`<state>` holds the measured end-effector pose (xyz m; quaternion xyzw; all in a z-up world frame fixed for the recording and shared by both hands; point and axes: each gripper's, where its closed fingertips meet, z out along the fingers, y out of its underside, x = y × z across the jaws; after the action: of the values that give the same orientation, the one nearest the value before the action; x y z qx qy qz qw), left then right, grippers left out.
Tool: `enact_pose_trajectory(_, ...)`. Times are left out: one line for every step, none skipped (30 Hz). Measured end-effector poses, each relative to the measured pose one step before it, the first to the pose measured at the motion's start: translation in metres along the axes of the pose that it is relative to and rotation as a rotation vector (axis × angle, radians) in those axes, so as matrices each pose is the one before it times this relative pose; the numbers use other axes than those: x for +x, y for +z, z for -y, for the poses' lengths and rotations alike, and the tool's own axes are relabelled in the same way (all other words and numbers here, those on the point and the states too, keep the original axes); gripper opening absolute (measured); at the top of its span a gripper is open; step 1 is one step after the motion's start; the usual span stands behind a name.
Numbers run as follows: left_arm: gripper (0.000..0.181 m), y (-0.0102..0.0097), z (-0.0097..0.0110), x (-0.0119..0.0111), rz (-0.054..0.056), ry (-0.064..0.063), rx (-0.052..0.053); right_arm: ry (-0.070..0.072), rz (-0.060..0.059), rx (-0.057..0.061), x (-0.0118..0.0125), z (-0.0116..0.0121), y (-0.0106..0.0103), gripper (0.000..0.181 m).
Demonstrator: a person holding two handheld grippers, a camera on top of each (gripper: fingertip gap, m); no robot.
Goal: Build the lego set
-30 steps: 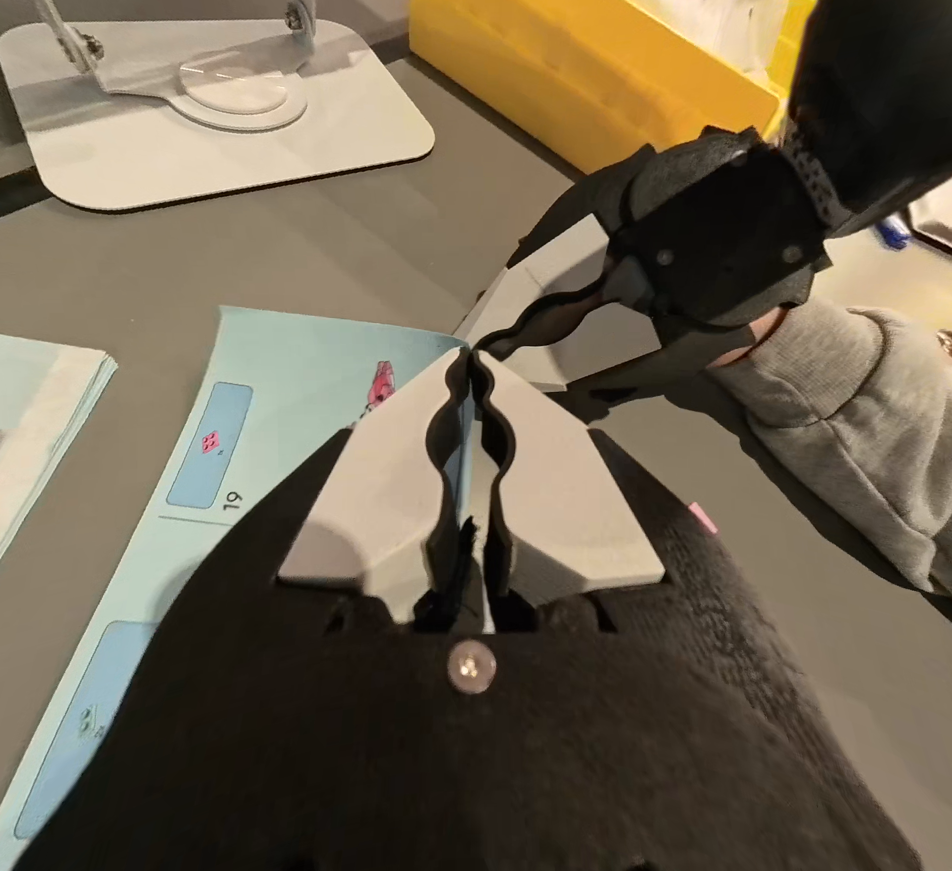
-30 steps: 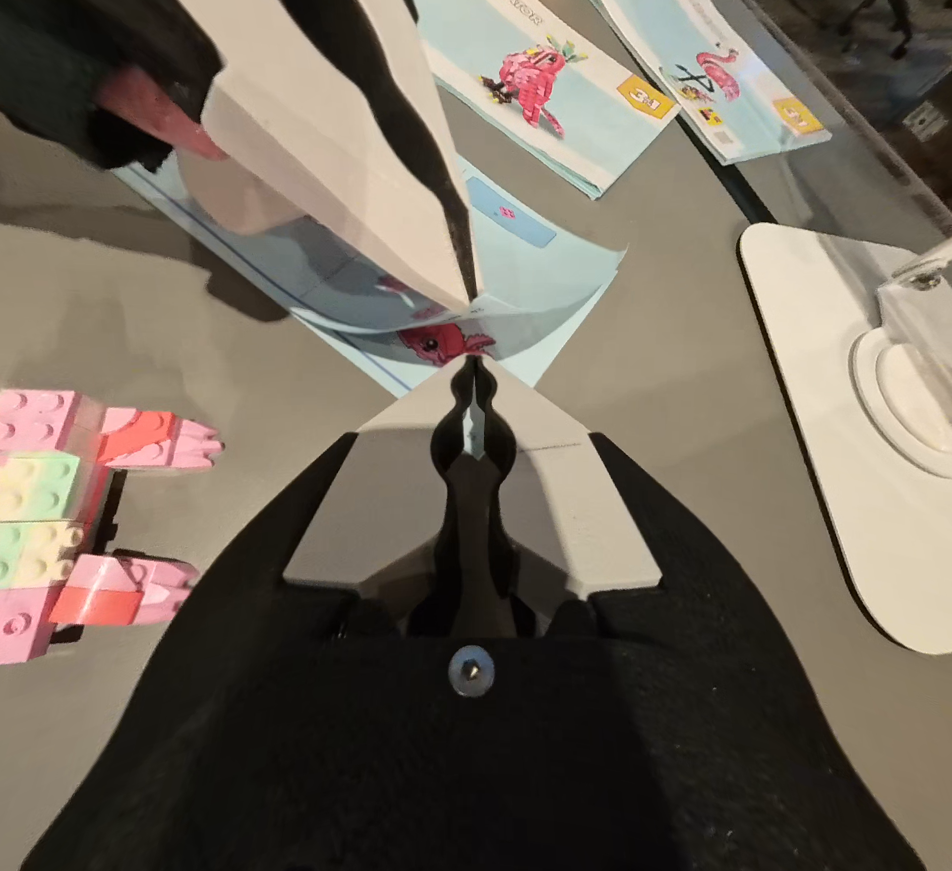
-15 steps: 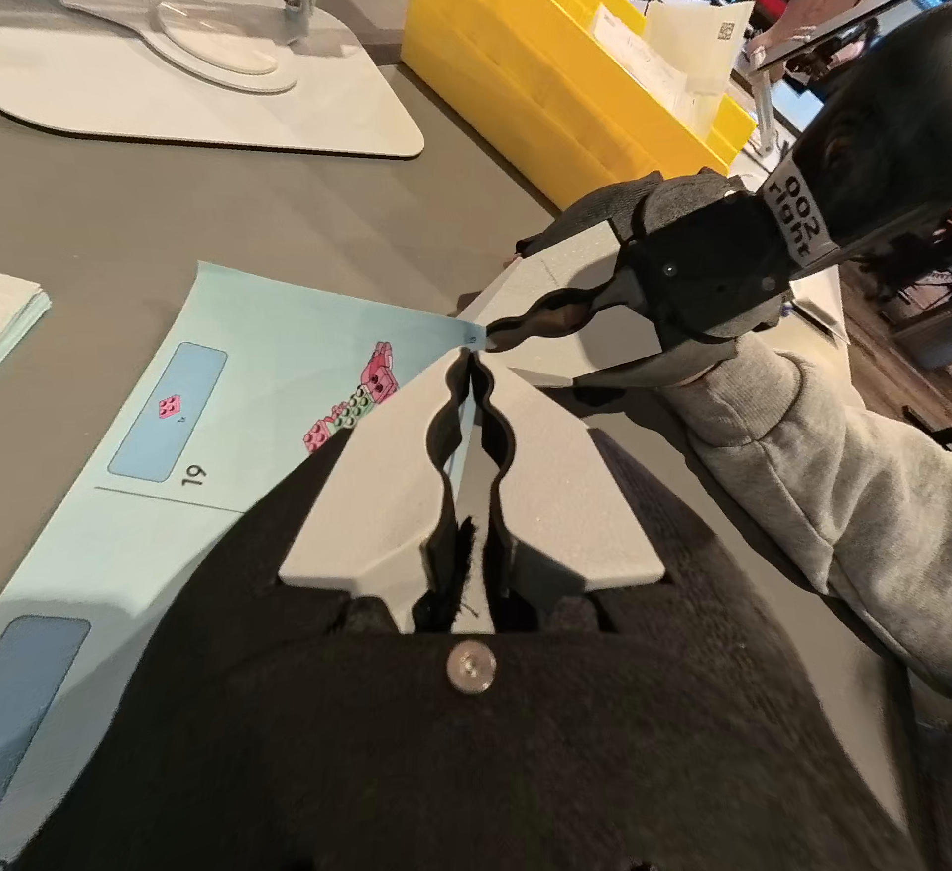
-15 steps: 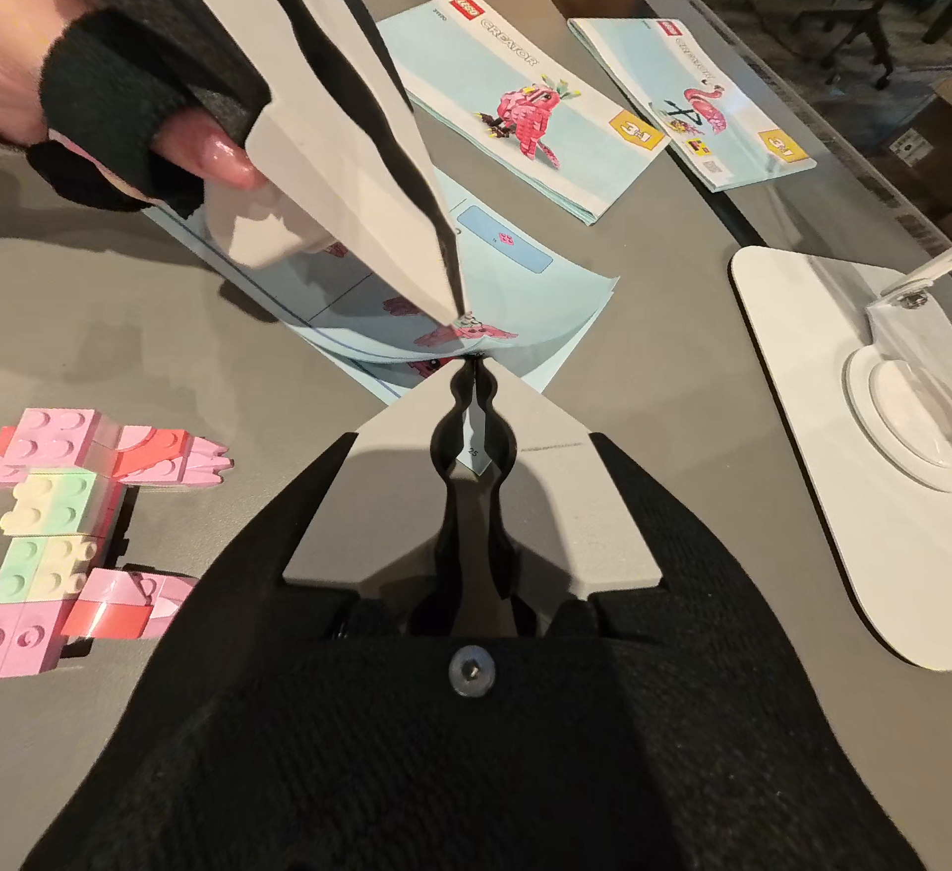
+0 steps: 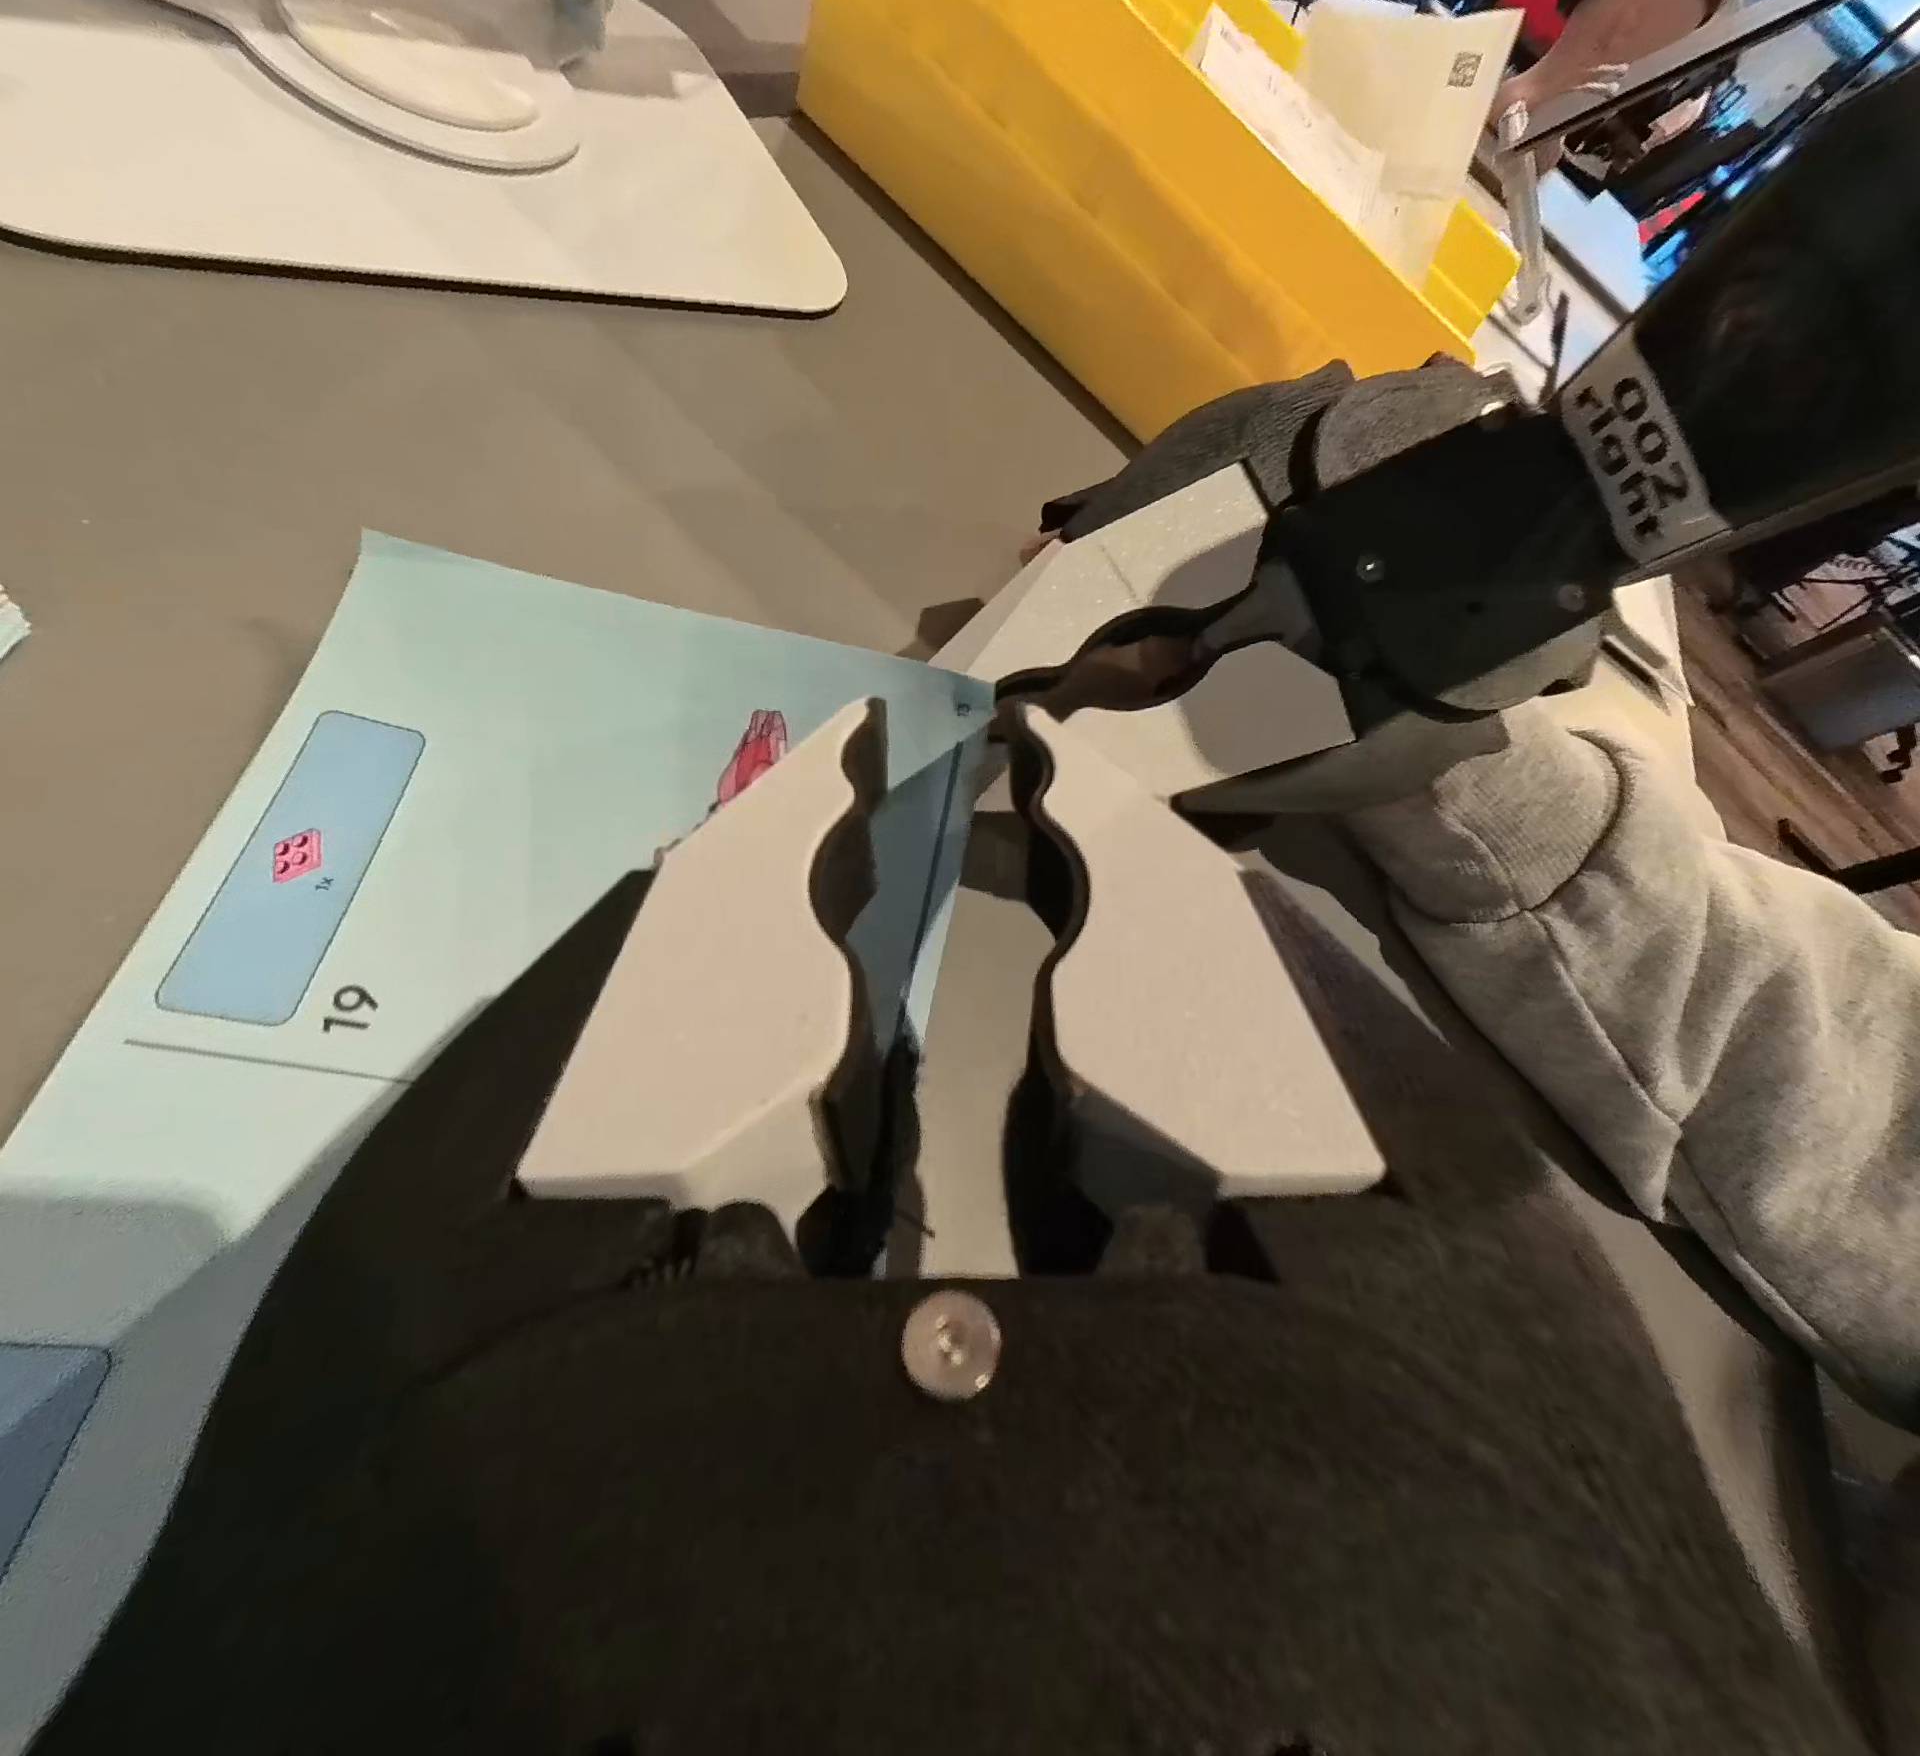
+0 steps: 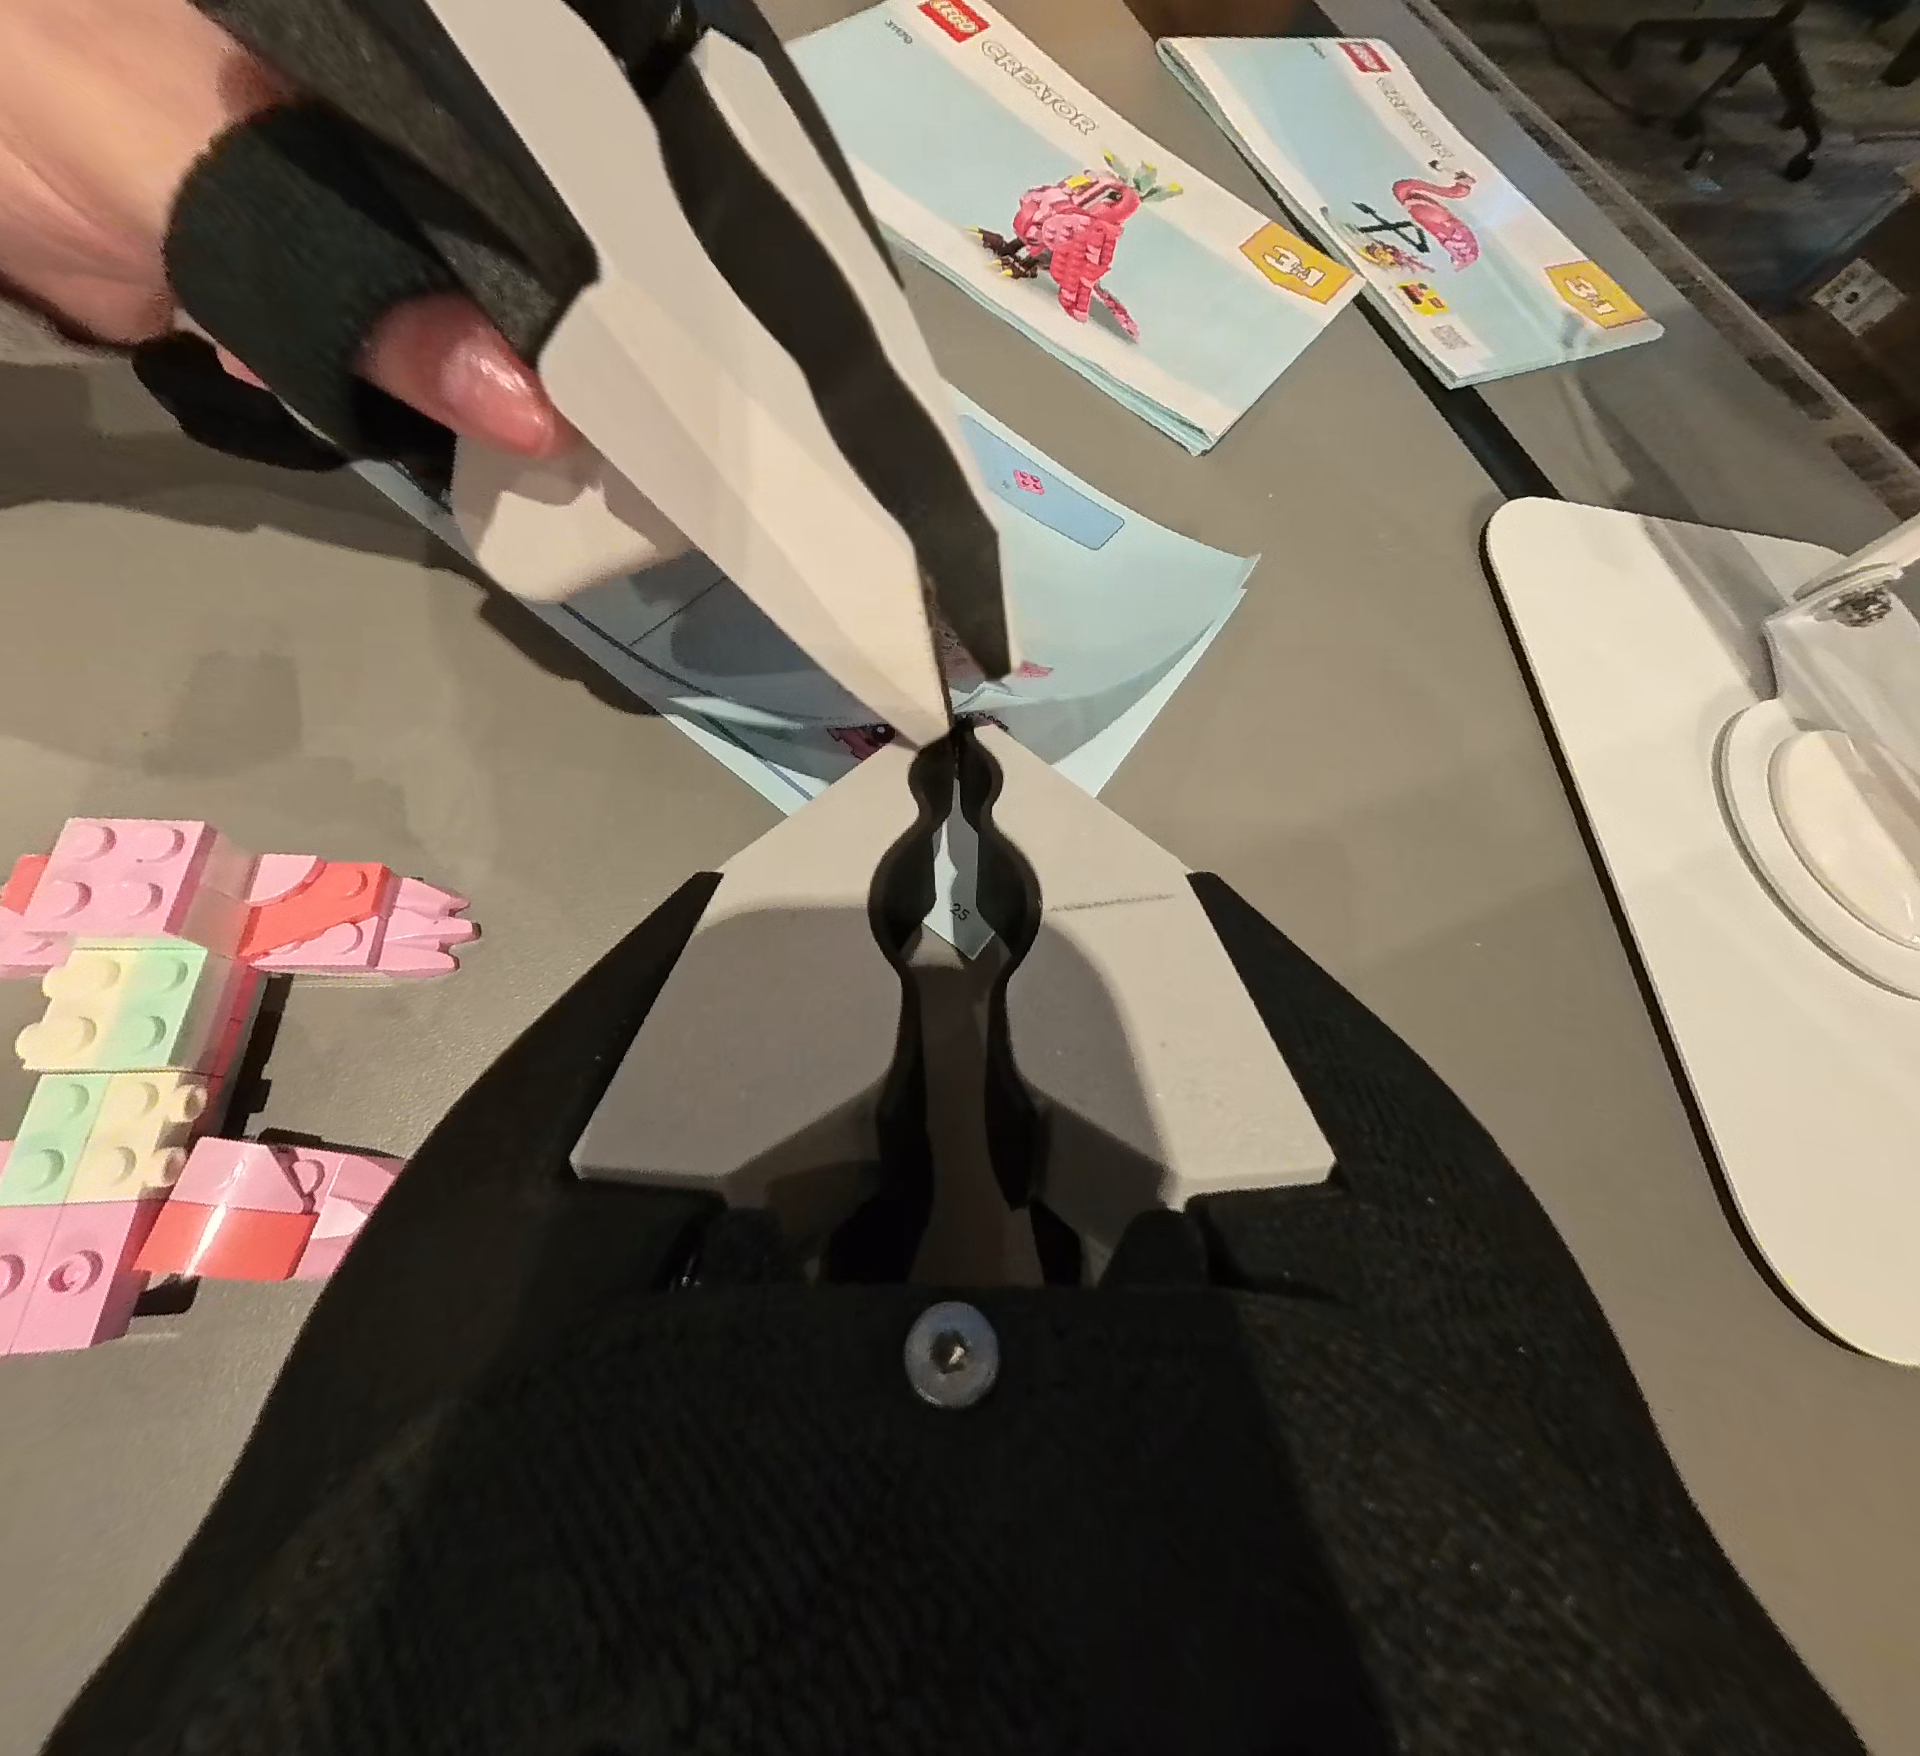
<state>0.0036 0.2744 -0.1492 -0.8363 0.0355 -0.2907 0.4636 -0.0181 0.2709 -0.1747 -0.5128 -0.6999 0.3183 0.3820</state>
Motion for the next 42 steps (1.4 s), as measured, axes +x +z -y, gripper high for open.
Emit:
enact_pose_trajectory(0.020, 0.00068, -0.00161, -0.00111, 0.0062, 0.0024, -0.0096, 0.0021, 0.0012, 0.0026, 0.00008, 0.00037, -0.00025, 0.000)
enact_pose_trajectory(0.019, 0.00044, -0.00129, -0.00079, 0.0021, 0.0011, -0.0073, 0.0011, 0.0025, 0.0013, -0.00016, 0.00009, -0.00015, 0.000)
enact_pose_trajectory(0.017, -0.00010, 0.00021, -0.00007, -0.0034, -0.0040, 0.0016, 0.0001, 0.0006, 0.0000, -0.00002, -0.00007, -0.00009, 0.000)
enact_pose_trajectory(0.016, -0.00024, 0.00002, -0.00036, -0.0026, -0.0046, 0.0005, -0.0002, -0.0005, 0.0000, 0.00008, 0.00000, 0.00000, 0.000)
enact_pose_trajectory(0.016, -0.00045, 0.00014, -0.00061, -0.0008, -0.0040, 0.0005, 0.0000, 0.0002, 0.0005, -0.00001, 0.00015, -0.00002, 0.000)
enact_pose_trajectory(0.015, -0.00051, 0.00010, -0.00022, -0.0030, -0.0031, 0.0011, 0.0004, 0.0004, 0.0010, -0.00001, 0.00010, -0.00016, 0.000)
enact_pose_trajectory(0.015, -0.00044, 0.00012, 0.00007, -0.0057, -0.0041, 0.0013, 0.0008, 0.0008, 0.0014, -0.00009, 0.00017, -0.00013, 0.000)
enact_pose_trajectory(0.015, -0.00045, 0.00004, 0.00032, -0.0071, -0.0053, 0.0002, 0.0012, 0.0007, 0.0014, 0.00009, 0.00010, -0.00014, 0.000)
enact_pose_trajectory(0.015, -0.00046, -0.00012, 0.00029, -0.0073, -0.0051, -0.0004, 0.0011, 0.0006, 0.0011, 0.00003, 0.00014, -0.00007, 0.000)
enact_pose_trajectory(0.015, -0.00026, 0.00007, -0.00016, -0.0041, -0.0044, 0.0007, 0.0007, 0.0006, 0.0012, -0.00006, 0.00013, -0.00015, 0.000)
enact_pose_trajectory(0.015, -0.00031, -0.00008, -0.00051, -0.0022, -0.0034, 0.0005, 0.0006, 0.0004, 0.0008, 0.00010, 0.00010, -0.00009, 0.000)
enact_pose_trajectory(0.015, -0.00031, 0.00010, -0.00058, -0.0006, -0.0031, 0.0009, 0.0004, 0.0002, 0.0001, -0.00006, 0.00001, 0.00001, 0.000)
enact_pose_trajectory(0.015, -0.00023, 0.00024, -0.00040, -0.0023, -0.0039, 0.0022, 0.0000, 0.0004, -0.0003, 0.00003, -0.00007, -0.00003, 0.000)
enact_pose_trajectory(0.015, -0.00020, 0.00033, 0.00003, -0.0040, -0.0049, 0.0025, -0.0003, 0.0005, -0.0003, -0.00013, 0.00004, 0.00007, 0.000)
enact_pose_trajectory(0.016, -0.00023, 0.00030, 0.00041, -0.0067, -0.0049, 0.0022, -0.0004, 0.0002, -0.0001, -0.00001, -0.00001, 0.00000, 0.000)
enact_pose_trajectory(0.017, -0.00008, 0.00023, 0.00095, -0.0110, -0.0059, 0.0024, -0.0003, 0.0003, -0.0004, -0.00014, -0.00011, 0.00003, 0.000)
enact_pose_trajectory(0.020, 0.00002, 0.00054, 0.00236, -0.0197, -0.0049, 0.0037, -0.0002, 0.0005, -0.0006, -0.00003, -0.00003, 0.00005, 0.000)
enact_pose_trajectory(0.023, -0.00003, 0.00067, 0.00222, -0.0192, -0.0084, 0.0042, -0.0002, 0.0001, -0.0008, 0.00000, -0.00015, 0.00008, 0.000)
enact_pose_trajectory(0.024, -0.00016, 0.00073, 0.00120, -0.0124, -0.0075, 0.0052, -0.0004, 0.0001, -0.0011, -0.00006, -0.00008, 0.00002, 0.000)
enact_pose_trajectory(0.024, -0.00025, 0.00095, 0.00023, -0.0047, -0.0028, 0.0067, -0.0007, 0.0001, -0.0007, -0.00006, -0.00011, 0.00009, 0.000)
enact_pose_trajectory(0.024, -0.00018, 0.00057, -0.00098, 0.0046, 0.0005, 0.0039, -0.0005, 0.0001, -0.0005, -0.00008, -0.00008, 0.00011, 0.000)
enact_pose_trajectory(0.024, -0.00016, -0.00007, -0.00148, 0.0085, 0.0036, -0.0003, -0.0002, 0.0001, -0.0005, 0.00001, -0.00002, 0.00005, 0.000)
enact_pose_trajectory(0.023, -0.00001, -0.00045, -0.00131, 0.0086, 0.0049, -0.0026, 0.0000, 0.0003, -0.0002, -0.00005, -0.00003, -0.00002, 0.000)
enact_pose_trajectory(0.022, 0.00006, -0.00032, -0.00139, 0.0089, 0.0032, -0.0028, 0.0004, 0.0003, 0.0001, 0.00003, -0.00002, 0.00000, 0.000)
enact_pose_trajectory(0.021, 0.00013, -0.00016, -0.00092, 0.0051, 0.0007, -0.0018, 0.0005, 0.0003, 0.0003, -0.00007, 0.00004, 0.00002, 0.000)
enact_pose_trajectory(0.020, 0.00018, 0.00006, -0.00043, 0.0007, -0.0023, 0.0003, 0.0004, 0.0005, 0.0003, 0.00000, 0.00005, -0.00012, 0.000)
enact_pose_trajectory(0.020, 0.00028, 0.00027, -0.00013, -0.0017, -0.0038, 0.0021, 0.0003, 0.0003, 0.0003, 0.00003, 0.00002, 0.00002, 0.000)
enact_pose_trajectory(0.019, 0.00017, 0.00057, -0.00032, -0.0009, -0.0036, 0.0037, 0.0002, 0.0003, 0.0002, -0.00006, 0.00002, 0.00001, 0.000)
enact_pose_trajectory(0.018, 0.00009, 0.00052, -0.00033, -0.0007, -0.0033, 0.0037, -0.0001, 0.0002, 0.0000, -0.00002, 0.00000, 0.00000, 0.000)
enact_pose_trajectory(0.018, 0.00005, 0.00037, 0.00000, -0.0023, -0.0032, 0.0033, -0.0001, 0.0002, 0.0000, -0.00001, 0.00000, 0.00000, 0.000)
enact_pose_trajectory(0.018, 0.00011, 0.00028, 0.00021, -0.0042, -0.0036, 0.0027, -0.0001, 0.0004, -0.0003, -0.00005, -0.00004, -0.00002, 0.000)
enact_pose_trajectory(0.018, 0.00008, 0.00006, 0.00046, -0.0034, -0.0023, 0.0027, 0.0000, 0.0005, -0.0006, -0.00007, -0.00012, 0.00010, 0.000)
enact_pose_trajectory(0.018, 0.00002, 0.00025, 0.00044, -0.0018, 0.0005, 0.0037, -0.0001, 0.0005, -0.0006, -0.00005, -0.00004, 0.00004, 0.000)
enact_pose_trajectory(0.018, 0.00018, 0.00010, 0.00032, -0.0005, 0.0024, 0.0019, -0.0001, 0.0004, -0.0003, -0.00015, -0.00005, 0.00012, 0.000)
enact_pose_trajectory(0.017, 0.00021, 0.00003, -0.00005, 0.0019, 0.0024, -0.0004, 0.0002, 0.0003, 0.0001, 0.00006, 0.00007, -0.00005, 0.000)
enact_pose_trajectory(0.017, 0.00036, -0.00015, -0.00027, 0.0024, 0.0018, -0.0014, 0.0005, 0.0003, 0.0001, 0.00002, -0.00001, 0.00000, 0.000)
enact_pose_trajectory(0.016, 0.00028, -0.00001, -0.00024, 0.0024, 0.0011, -0.0012, 0.0001, 0.0003, 0.0002, -0.00004, 0.00003, 0.00002, 0.000)
enact_pose_trajectory(0.016, 0.00023, 0.00003, -0.00057, 0.0030, 0.0000, -0.0005, -0.0003, 0.0001, 0.0002, -0.00002, -0.00002, -0.00007, 0.000)
enact_pose_trajectory(0.015, 0.00015, -0.00003, -0.00073, 0.0038, -0.0008, -0.0002, -0.0001, 0.0001, 0.0002, -0.00011, 0.00005, 0.00002, 0.000)
enact_pose_trajectory(0.014, 0.00010, -0.00019, -0.00077, 0.0032, -0.0012, 0.0000, 0.0000, 0.0001, 0.0002, 0.00009, 0.00000, 0.00001, 0.000)
enact_pose_trajectory(0.014, 0.00000, -0.00010, -0.00057, 0.0012, -0.0022, 0.0002, -0.0001, 0.0003, 0.0001, -0.00003, 0.00001, 0.00000, 0.000)
enact_pose_trajectory(0.013, 0.00002, -0.00026, -0.00037, 0.0000, -0.0020, 0.0003, 0.0001, 0.0003, 0.0000, -0.00005, 0.00000, 0.00000, 0.000)
